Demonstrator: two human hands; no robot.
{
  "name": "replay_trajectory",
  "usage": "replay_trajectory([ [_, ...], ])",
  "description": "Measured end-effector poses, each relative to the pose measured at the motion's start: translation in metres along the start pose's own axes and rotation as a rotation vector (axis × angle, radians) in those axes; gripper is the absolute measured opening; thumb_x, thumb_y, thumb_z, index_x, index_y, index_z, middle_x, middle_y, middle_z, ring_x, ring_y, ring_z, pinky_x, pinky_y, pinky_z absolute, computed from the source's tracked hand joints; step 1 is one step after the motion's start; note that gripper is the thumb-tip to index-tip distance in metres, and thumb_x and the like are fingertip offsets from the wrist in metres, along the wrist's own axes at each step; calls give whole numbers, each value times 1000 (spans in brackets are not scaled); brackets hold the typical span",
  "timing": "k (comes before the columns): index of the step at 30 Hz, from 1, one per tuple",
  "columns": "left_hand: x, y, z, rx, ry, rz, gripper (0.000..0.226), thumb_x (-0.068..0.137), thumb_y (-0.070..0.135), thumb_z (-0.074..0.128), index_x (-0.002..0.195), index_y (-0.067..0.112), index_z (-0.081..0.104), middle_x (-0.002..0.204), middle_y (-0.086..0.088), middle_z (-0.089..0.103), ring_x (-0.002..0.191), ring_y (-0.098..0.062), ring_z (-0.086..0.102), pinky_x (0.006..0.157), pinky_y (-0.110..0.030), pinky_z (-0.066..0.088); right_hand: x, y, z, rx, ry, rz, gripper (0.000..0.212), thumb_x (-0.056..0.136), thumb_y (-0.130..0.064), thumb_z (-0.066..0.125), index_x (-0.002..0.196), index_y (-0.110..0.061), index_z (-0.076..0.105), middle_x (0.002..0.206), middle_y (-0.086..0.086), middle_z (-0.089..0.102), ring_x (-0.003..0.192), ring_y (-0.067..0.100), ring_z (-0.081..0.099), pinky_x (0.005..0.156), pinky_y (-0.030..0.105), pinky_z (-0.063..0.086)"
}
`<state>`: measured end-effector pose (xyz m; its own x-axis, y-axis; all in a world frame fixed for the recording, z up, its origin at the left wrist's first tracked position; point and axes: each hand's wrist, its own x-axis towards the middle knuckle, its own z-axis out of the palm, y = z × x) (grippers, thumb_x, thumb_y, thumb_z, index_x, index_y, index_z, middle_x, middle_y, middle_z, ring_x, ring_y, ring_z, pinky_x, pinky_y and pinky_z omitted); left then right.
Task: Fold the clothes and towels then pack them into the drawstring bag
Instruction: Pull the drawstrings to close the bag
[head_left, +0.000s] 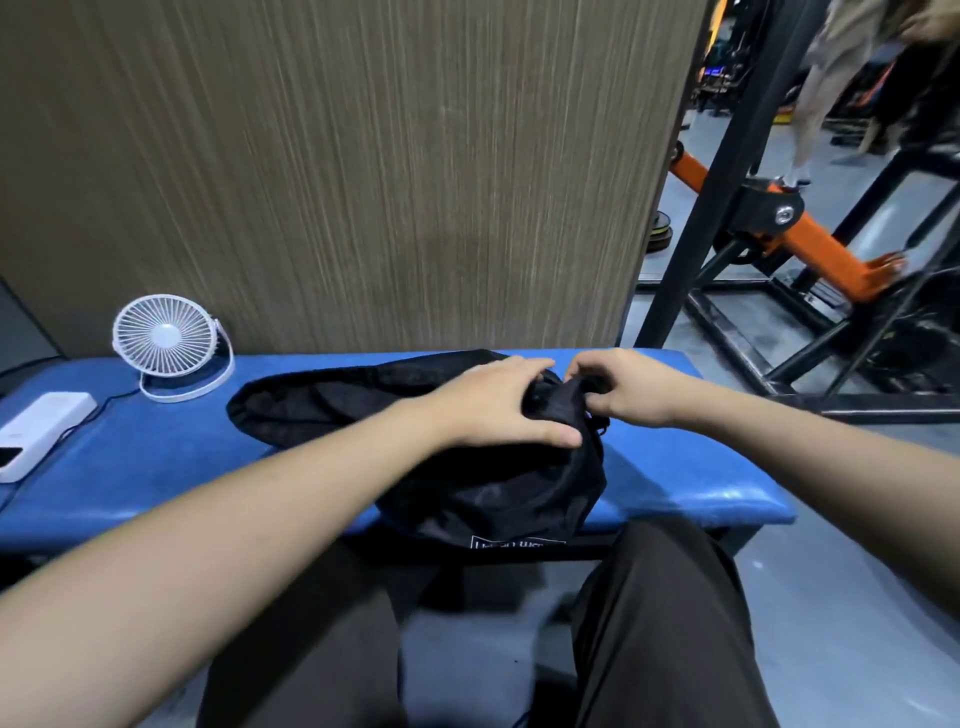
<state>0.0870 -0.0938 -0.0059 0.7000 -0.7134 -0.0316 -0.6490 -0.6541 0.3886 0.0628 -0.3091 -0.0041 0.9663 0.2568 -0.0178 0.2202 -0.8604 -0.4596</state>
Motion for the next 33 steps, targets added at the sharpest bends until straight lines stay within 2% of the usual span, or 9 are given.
replay_trajectory([
  [3, 19, 21, 11, -101, 77, -19, 76, 72, 74, 66, 132, 31, 49, 125, 6, 59, 115, -15, 56, 99, -37, 46, -3, -2, -6, -61, 109, -74, 29, 78, 0, 52, 96, -20, 63, 86, 1, 71, 81, 22, 64, 77, 41, 53],
  [9, 28, 12, -5, -30, 167, 8, 19, 82, 28, 65, 98, 17, 62, 93, -2, 62, 91, -26, 60, 82, -41, 49, -9, -6, -28, 130, 192, -116, 31, 94, 5, 46, 93, -24, 55, 68, 0, 59, 59, 10, 48, 61, 26, 44],
  [11, 26, 7, -11, -16, 180, 39, 14, 84, 19, 66, 97, 16, 62, 92, -4, 57, 90, -25, 58, 78, -36, 44, -12, -5, -39, -3, 192, -131, 21, 98, -4, 48, 98, -22, 57, 65, -6, 55, 61, 11, 47, 63, 34, 43],
  [14, 21, 4, -21, -31, 187, 47, 24, 83, 7, 60, 102, 22, 58, 94, 2, 51, 90, -19, 54, 75, -32, 41, -18, -3, -48, -270, 244, -178, 12, 100, -14, 53, 103, -19, 63, 63, -18, 46, 65, 14, 44, 64, 34, 35],
  [20, 13, -3, -27, 16, 88, -60, 38, 81, -3, 41, 106, 26, 41, 91, -1, 62, 85, -27, 57, 78, -48, 49, -27, 19, -67, -714, 277, -438, 26, 75, 7, 65, 84, -17, 67, 63, -8, 60, 64, 24, 57, 62, 31, 38],
  [24, 12, -3, -25, 72, 53, -41, 64, 82, -6, 37, 134, 30, 40, 117, -5, 58, 110, -29, 54, 96, -43, 44, -45, 19, -69, -1076, 185, -168, 8, 96, -23, 52, 93, -17, 57, 73, 4, 67, 60, 32, 60, 51, 30, 32],
  [26, 14, -1, -21, 155, 86, 10, 75, 83, -9, 36, 147, 30, 34, 130, -4, 48, 120, -27, 45, 105, -39, 37, -49, 5, -68, -1092, 53, 91, 29, 103, -39, 37, 112, -18, 55, 97, 6, 69, 87, 32, 67, 59, 32, 36],
  [29, 15, 0, -14, 231, 163, 103, 83, 80, -12, 37, 150, 31, 35, 146, -1, 30, 131, -24, 32, 114, -39, 31, -46, -6, -58, -944, -12, 244, 46, 98, -54, 46, 121, -14, 46, 109, 9, 67, 102, 34, 65, 66, 35, 42],
  [33, 9, 2, -14, 243, 205, 127, 88, 73, -9, 45, 149, 34, 33, 152, 6, 24, 139, -19, 25, 114, -39, 23, -41, -10, -52, -567, 0, 360, 71, 85, -51, 67, 132, -13, 31, 86, 2, 60, 56, 22, 68, 52, 32, 48],
])
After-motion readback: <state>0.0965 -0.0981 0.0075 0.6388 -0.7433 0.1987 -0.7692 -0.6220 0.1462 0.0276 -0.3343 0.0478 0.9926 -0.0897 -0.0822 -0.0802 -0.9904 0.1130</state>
